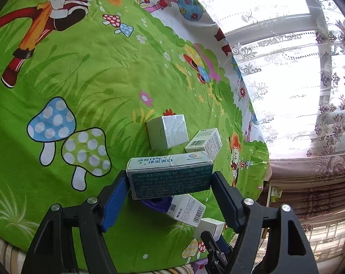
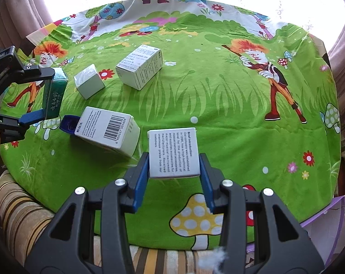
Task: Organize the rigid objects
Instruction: 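Carry the teal box and white medicine box over the purple box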
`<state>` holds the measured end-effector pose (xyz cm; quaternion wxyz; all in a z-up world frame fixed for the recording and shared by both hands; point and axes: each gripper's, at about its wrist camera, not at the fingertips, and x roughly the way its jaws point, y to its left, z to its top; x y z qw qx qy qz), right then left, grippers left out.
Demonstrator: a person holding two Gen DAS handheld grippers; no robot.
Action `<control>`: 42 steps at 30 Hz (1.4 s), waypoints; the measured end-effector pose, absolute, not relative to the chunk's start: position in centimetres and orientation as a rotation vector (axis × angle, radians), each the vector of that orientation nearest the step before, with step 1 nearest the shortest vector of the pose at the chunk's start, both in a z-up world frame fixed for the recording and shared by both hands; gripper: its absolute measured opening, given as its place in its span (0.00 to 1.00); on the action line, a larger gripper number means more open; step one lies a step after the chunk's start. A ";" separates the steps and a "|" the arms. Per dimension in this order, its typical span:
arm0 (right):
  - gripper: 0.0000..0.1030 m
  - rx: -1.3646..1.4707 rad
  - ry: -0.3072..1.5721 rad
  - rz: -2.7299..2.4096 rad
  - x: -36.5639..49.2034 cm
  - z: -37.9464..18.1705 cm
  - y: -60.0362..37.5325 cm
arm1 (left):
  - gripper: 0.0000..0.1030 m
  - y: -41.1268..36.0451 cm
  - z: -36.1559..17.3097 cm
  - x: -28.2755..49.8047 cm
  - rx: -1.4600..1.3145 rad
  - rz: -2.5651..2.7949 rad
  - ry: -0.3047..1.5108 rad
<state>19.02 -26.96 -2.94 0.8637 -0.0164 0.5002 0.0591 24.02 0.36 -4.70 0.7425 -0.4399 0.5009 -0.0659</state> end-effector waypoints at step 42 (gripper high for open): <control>0.45 0.087 0.943 0.023 3.2 1.7 -37.5 | 0.72 -16.9 0.1 8.8 -0.571 -0.464 1.108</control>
